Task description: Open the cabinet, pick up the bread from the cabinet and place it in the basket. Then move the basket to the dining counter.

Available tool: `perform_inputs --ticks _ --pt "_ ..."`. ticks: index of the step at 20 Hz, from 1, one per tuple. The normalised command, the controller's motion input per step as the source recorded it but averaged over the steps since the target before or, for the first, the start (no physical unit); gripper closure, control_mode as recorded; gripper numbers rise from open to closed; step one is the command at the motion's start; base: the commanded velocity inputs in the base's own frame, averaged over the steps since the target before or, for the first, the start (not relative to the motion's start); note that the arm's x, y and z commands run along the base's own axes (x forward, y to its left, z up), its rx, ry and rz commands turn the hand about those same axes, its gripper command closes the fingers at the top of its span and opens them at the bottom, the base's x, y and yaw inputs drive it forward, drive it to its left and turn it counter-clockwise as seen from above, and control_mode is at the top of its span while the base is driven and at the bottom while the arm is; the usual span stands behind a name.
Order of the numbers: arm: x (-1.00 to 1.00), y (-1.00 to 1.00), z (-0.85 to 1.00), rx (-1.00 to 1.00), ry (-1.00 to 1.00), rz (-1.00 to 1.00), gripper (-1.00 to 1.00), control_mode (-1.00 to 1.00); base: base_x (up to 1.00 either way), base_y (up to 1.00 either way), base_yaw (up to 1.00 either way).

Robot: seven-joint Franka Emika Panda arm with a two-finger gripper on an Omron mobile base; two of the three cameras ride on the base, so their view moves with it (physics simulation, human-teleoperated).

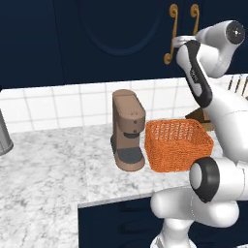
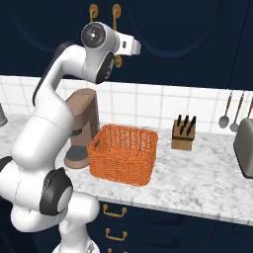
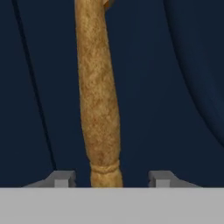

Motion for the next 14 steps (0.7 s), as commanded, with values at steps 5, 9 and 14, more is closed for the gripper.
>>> perform_inputs --ticks 5,9,14 --pt "-0.38 -0.17 0.0 0.02 -0.04 -0.03 1.0 -1.0 0.0 0.0 0.0" --pt "-0.99 -0.33 0.0 0.05 -0.06 -0.03 1.0 -1.0 0.0 0.0 0.0" --pt "-1.0 -0.44 0.0 0.08 -0.03 -0.04 1.0 -1.0 0.0 0.0 0.0"
